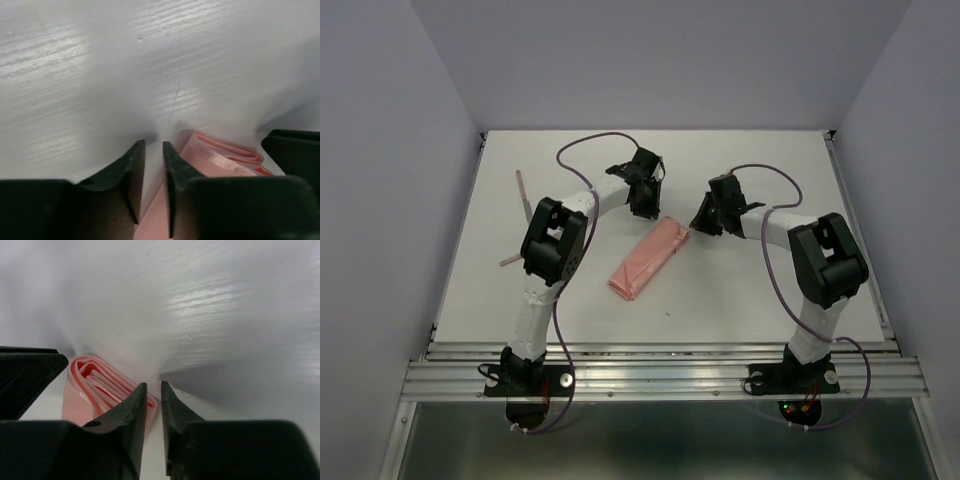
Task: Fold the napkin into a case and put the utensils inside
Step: Move the smaller rectangle-folded napkin to the center of the board, then pick up the top corner of the smaller rectangle folded napkin from the center of the board.
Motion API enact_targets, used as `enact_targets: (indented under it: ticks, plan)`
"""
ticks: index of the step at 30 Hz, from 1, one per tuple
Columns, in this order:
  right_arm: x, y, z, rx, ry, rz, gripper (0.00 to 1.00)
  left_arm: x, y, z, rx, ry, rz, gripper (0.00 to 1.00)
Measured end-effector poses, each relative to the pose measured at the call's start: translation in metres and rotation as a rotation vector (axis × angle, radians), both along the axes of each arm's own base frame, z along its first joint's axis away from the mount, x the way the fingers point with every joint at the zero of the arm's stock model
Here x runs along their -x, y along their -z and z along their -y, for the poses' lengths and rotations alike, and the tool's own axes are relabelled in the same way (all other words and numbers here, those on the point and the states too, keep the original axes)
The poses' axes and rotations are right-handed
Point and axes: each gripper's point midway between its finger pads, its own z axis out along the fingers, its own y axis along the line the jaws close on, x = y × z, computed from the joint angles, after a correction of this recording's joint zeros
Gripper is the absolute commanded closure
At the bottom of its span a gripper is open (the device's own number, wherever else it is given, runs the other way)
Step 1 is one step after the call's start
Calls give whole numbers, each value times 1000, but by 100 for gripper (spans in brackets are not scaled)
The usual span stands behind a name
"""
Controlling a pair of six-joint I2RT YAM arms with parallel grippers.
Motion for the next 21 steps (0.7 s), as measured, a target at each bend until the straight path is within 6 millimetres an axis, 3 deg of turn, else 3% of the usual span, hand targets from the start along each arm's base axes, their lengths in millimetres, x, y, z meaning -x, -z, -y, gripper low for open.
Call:
enact_targets:
  ticks: [2,6,9,11,14,16,19,21]
  plan:
    - [-2,-7,12,42,40,16,66,0,-2,-5,-26,12,10,43]
    - [-3,-32,52,83,134,68,60,3,-20,-18,-112,-3,57,35]
    - [3,-43,91,106,222,89,57,16,-54,-13,-149,6,148,34]
    - [14,-41,116,132,271,83,55,29,-76,-7,-162,16,204,31]
    - [32,-28,129,160,288,49,50,47,-105,15,-141,49,287,26]
    - [44,-18,130,171,276,19,46,55,-112,26,-129,69,320,23]
    - [64,0,131,191,255,-32,44,62,-109,40,-137,99,343,24]
    - [72,2,132,192,250,-40,44,63,-99,45,-154,116,342,30]
